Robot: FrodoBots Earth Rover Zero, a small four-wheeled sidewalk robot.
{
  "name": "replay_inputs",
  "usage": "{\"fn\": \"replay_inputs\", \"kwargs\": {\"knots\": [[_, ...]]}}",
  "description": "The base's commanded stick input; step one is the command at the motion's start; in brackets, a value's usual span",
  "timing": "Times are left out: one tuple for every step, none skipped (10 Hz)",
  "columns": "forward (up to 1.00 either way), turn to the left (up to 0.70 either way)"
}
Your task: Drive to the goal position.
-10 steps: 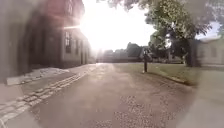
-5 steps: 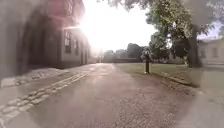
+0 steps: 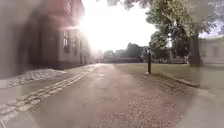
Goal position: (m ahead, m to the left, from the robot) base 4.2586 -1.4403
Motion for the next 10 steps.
{"fn": "replay_inputs", "kwargs": {"knots": [[0.60,0.00],[0.60,0.00],[0.60,0.00],[0.60,0.00],[0.60,0.00],[0.60,0.00],[0.60,0.00],[0.60,0.00],[0.60,0.00],[0.60,0.00]]}}
